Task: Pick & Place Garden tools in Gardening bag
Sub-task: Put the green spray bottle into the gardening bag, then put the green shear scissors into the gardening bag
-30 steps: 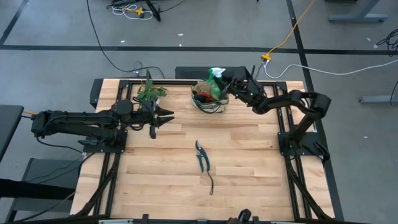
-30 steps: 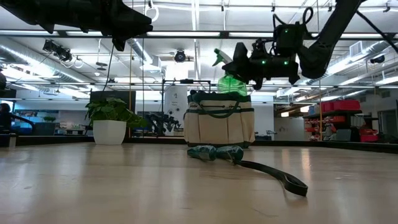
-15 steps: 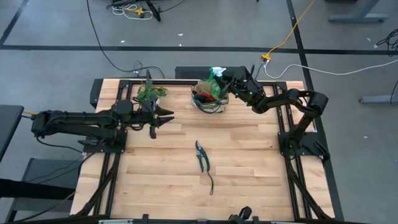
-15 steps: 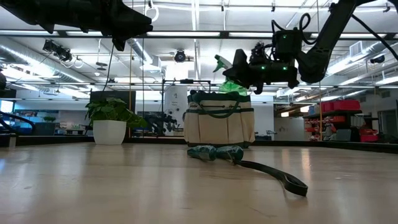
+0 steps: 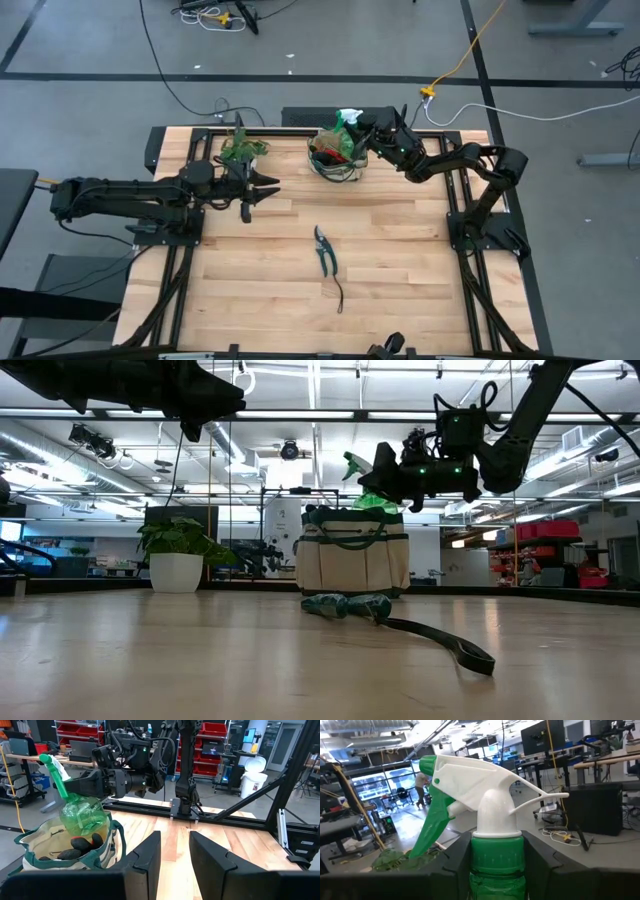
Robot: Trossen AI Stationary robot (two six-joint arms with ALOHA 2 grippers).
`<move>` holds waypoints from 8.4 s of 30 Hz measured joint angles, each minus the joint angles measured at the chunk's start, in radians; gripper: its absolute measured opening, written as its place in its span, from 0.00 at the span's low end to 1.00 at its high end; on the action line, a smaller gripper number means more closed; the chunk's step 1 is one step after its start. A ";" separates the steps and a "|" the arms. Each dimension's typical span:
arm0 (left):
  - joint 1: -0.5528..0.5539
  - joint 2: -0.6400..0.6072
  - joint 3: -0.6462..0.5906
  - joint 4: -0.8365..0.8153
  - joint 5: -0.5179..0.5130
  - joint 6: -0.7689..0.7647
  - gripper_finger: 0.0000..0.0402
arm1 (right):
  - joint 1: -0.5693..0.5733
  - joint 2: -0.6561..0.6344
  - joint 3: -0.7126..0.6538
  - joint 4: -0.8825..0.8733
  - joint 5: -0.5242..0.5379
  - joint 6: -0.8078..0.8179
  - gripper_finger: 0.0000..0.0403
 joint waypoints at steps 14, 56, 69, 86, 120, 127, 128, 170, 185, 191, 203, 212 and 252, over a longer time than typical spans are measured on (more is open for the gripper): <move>0.000 0.000 0.000 0.000 0.000 0.000 0.27 | 0.014 0.213 0.005 0.233 -0.015 0.052 0.33; 0.001 0.000 0.000 -0.003 -0.046 0.023 0.27 | 0.022 0.165 0.004 0.089 -0.310 -0.004 0.41; 0.001 0.000 0.000 -0.004 -0.045 0.023 0.27 | 0.021 -0.010 0.003 -0.228 -0.345 -0.094 0.46; 0.001 0.000 0.000 -0.003 -0.045 0.022 0.27 | 0.046 -0.396 0.003 -0.835 -0.274 -0.149 0.46; 0.001 0.000 0.000 0.001 -0.045 0.023 0.27 | 0.561 -0.401 0.003 -1.087 -0.046 0.124 0.46; 0.001 0.000 0.000 0.001 -0.033 -0.005 0.27 | 0.682 -0.400 0.003 -1.086 0.019 0.192 0.46; 0.001 0.000 0.000 0.001 -0.017 -0.013 0.27 | 0.696 -0.399 0.003 -1.086 0.027 0.196 0.46; -0.402 0.734 0.178 0.195 -0.028 0.056 0.27 | 0.757 -0.399 0.004 -1.010 0.114 0.191 0.46; -0.466 1.014 0.592 -0.319 -0.061 0.367 0.27 | 0.757 -0.399 0.004 -1.012 0.111 0.183 0.46; -0.485 1.059 0.681 -0.477 -0.095 0.504 0.27 | 0.758 -0.399 0.004 -1.019 0.112 0.182 0.46; -0.507 1.070 0.753 -0.528 -0.185 0.753 0.27 | 0.757 -0.399 0.004 -1.019 0.114 0.164 0.46; -0.484 1.105 0.752 -0.544 -0.168 0.737 0.27 | 0.757 -0.399 0.004 -1.019 0.114 0.164 0.46; -0.385 1.227 0.756 -0.453 -0.027 0.697 0.15 | 0.757 -0.399 0.004 -1.019 0.114 0.156 0.46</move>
